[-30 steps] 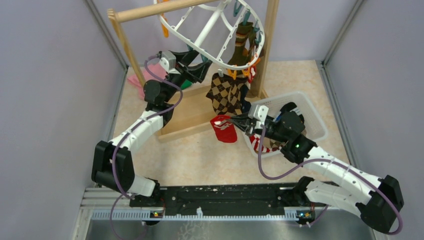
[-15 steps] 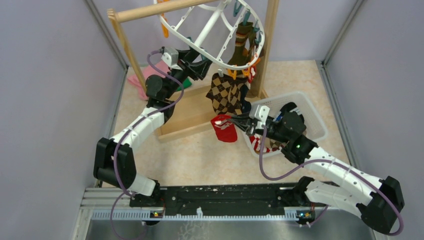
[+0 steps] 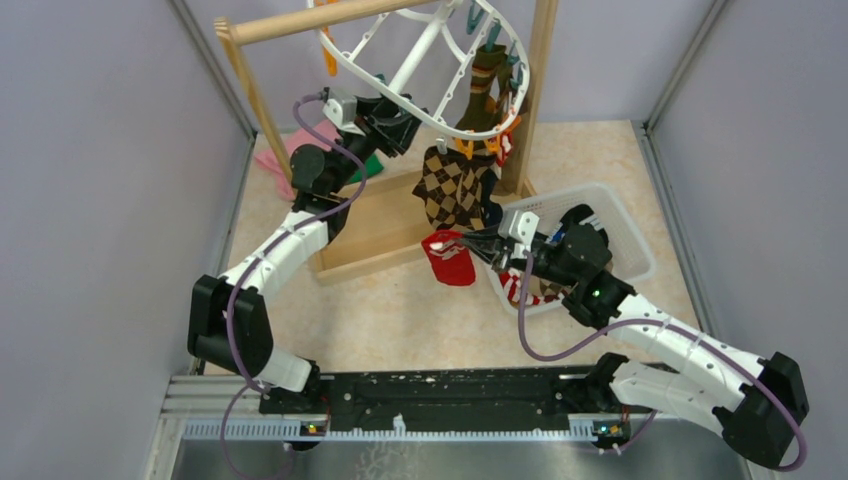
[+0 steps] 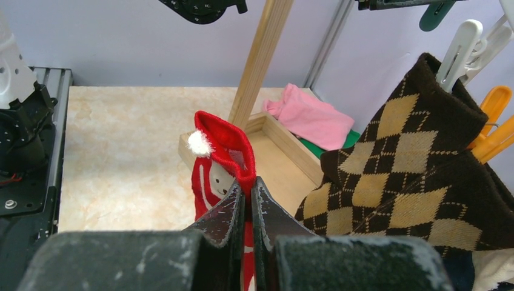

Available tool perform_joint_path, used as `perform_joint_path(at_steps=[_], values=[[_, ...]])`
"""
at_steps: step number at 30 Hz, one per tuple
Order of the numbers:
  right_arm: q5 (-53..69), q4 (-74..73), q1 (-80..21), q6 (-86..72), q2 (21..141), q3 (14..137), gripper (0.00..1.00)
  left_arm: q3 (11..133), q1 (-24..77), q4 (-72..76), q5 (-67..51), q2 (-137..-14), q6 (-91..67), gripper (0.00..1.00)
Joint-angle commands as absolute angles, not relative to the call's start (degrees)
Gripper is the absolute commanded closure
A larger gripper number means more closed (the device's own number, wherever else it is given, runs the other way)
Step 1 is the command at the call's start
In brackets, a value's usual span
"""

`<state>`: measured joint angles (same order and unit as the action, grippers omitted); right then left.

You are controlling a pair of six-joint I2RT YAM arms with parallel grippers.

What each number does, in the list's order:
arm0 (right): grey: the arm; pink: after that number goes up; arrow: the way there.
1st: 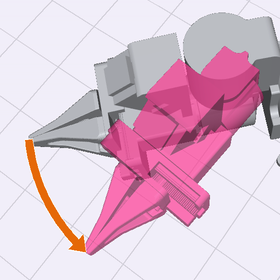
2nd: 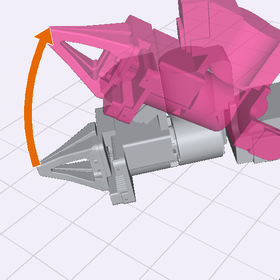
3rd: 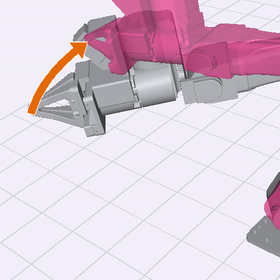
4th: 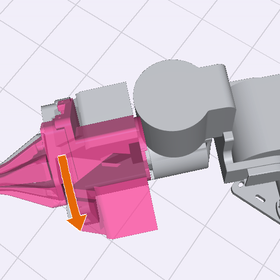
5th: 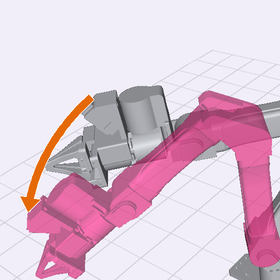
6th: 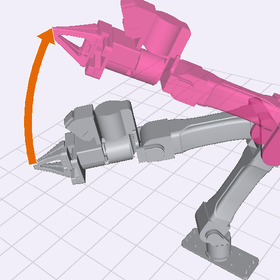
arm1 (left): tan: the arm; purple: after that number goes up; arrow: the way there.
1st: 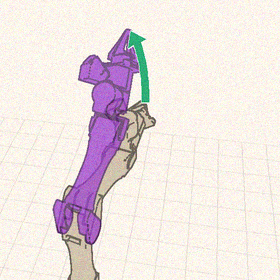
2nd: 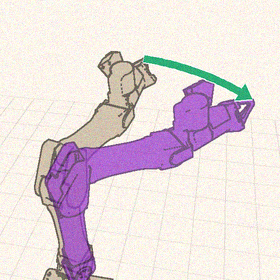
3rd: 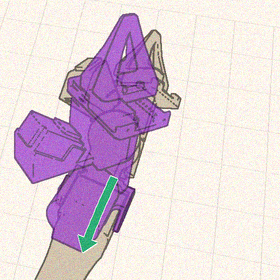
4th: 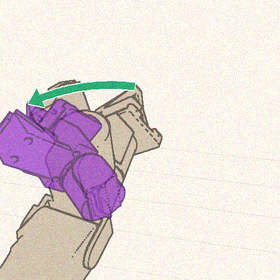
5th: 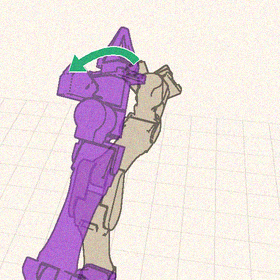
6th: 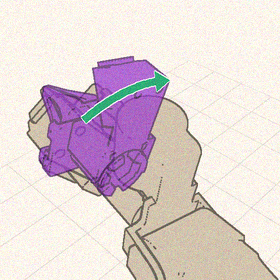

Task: Clip the socks to the hanger
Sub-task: Open the clamp at the hanger.

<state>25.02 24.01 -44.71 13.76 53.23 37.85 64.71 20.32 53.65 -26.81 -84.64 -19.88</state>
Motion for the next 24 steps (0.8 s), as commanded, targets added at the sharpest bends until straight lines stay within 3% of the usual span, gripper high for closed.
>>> perform_joint_path(at_steps=[1,7,11,14,19,24], values=[[24.9,26.2,-44.5,13.6,52.0,37.5,1.00,67.3,20.4,53.9,-28.4,-84.6,-21.0,0.46],[24.7,26.3,-44.4,13.5,52.1,37.6,1.00,67.4,20.5,53.9,-29.2,-84.1,-22.8,0.66],[24.4,26.1,-44.4,13.1,52.3,37.8,1.00,67.8,20.5,53.9,-29.9,-83.7,-24.1,0.69],[24.5,26.1,-44.5,13.0,52.4,37.8,1.00,68.2,20.4,52.8,-30.0,-83.3,-24.6,0.66],[24.4,26.1,-44.4,12.9,52.1,37.7,1.00,68.3,20.4,51.1,-29.6,-82.6,-23.2,0.49],[24.4,26.1,-44.4,13.0,52.1,37.7,1.00,68.5,20.0,49.9,-30.7,-82.2,-21.7,0.46]])
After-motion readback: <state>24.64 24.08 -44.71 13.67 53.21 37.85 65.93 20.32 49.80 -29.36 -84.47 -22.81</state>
